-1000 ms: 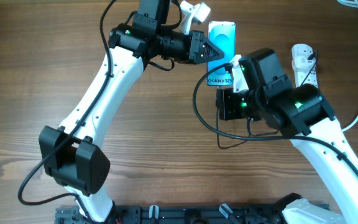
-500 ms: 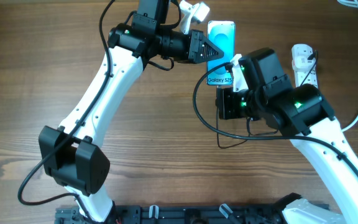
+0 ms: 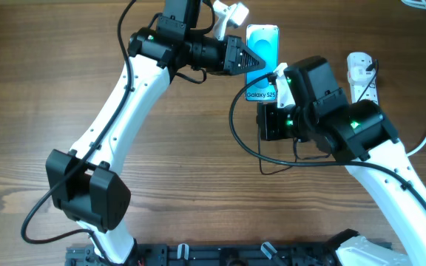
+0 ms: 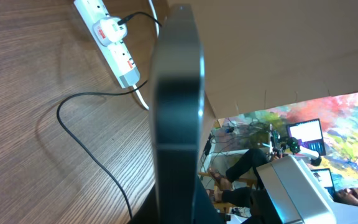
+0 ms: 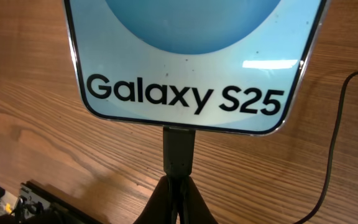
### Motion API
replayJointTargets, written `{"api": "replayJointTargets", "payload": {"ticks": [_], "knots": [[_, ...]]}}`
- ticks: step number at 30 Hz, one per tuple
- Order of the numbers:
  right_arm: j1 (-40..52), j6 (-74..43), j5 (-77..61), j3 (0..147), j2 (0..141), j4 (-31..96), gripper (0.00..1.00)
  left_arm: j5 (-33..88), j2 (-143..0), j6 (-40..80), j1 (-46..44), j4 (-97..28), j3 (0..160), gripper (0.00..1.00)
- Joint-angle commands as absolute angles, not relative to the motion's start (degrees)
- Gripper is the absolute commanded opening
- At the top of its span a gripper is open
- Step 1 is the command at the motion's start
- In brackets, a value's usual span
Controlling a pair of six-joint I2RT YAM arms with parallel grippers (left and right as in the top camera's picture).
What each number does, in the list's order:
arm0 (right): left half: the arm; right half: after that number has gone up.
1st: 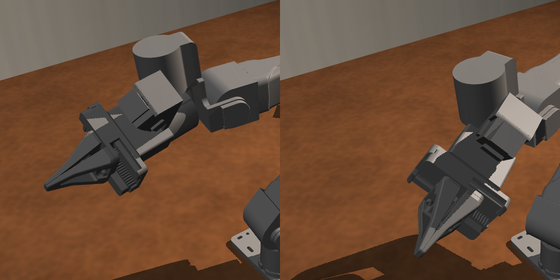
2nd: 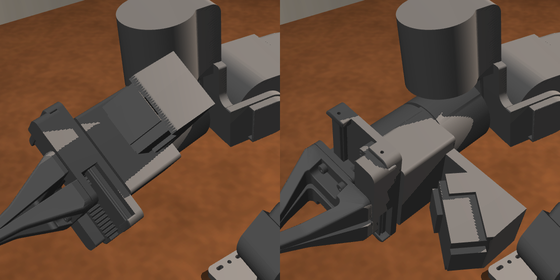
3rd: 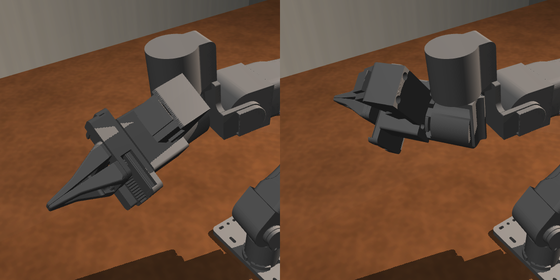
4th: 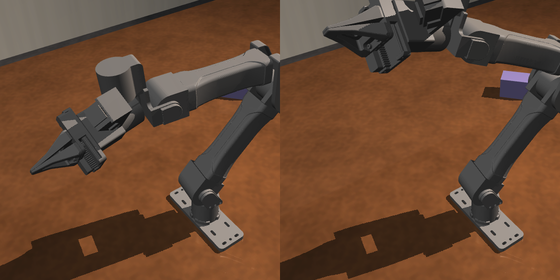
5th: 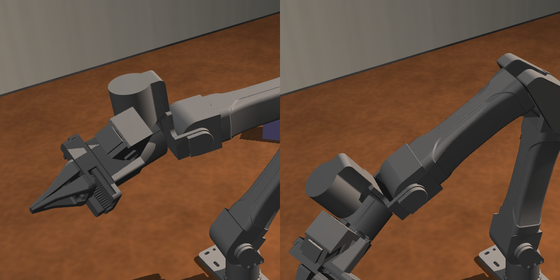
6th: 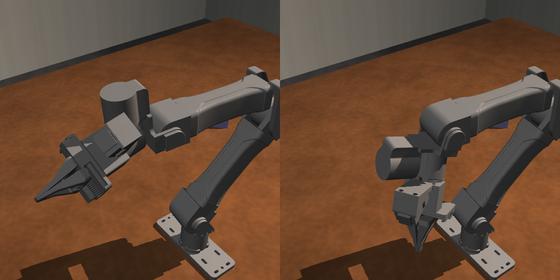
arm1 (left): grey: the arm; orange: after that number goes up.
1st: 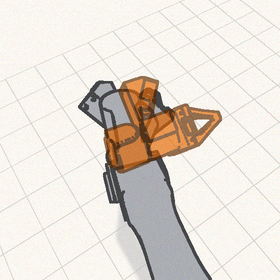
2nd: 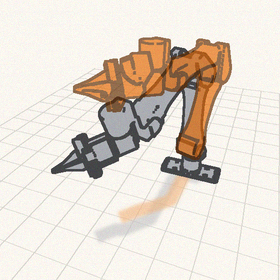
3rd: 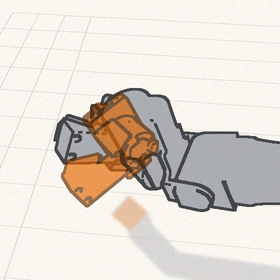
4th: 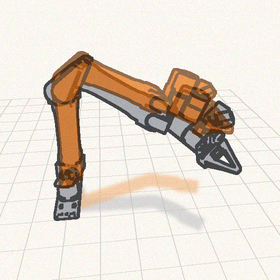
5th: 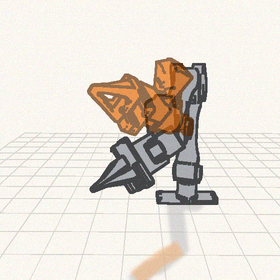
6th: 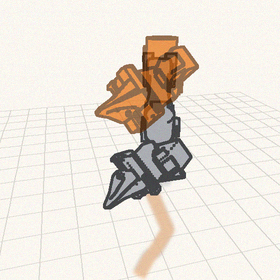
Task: Plug charger to phone and switch on socket
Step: 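Lower the connected phone onto the table with both grippers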
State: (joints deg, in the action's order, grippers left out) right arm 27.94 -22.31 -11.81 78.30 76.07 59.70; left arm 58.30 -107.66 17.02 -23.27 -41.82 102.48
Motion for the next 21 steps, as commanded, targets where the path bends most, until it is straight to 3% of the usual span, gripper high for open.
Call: {"api": "replayJointTargets", "payload": {"ticks": [1, 21], "knots": [[27.35, -22.55, -8.29, 79.09, 76.51, 56.66, 0.04, 61.06, -105.95, 16.73, -23.38, -43.68, 103.09, 0.04], [27.35, -24.14, -7.7, 79.09, 76.51, 49.98, 0.06, 65.1, -105.95, 18.39, -23.79, -46.09, 103.09, 0.04]]}}
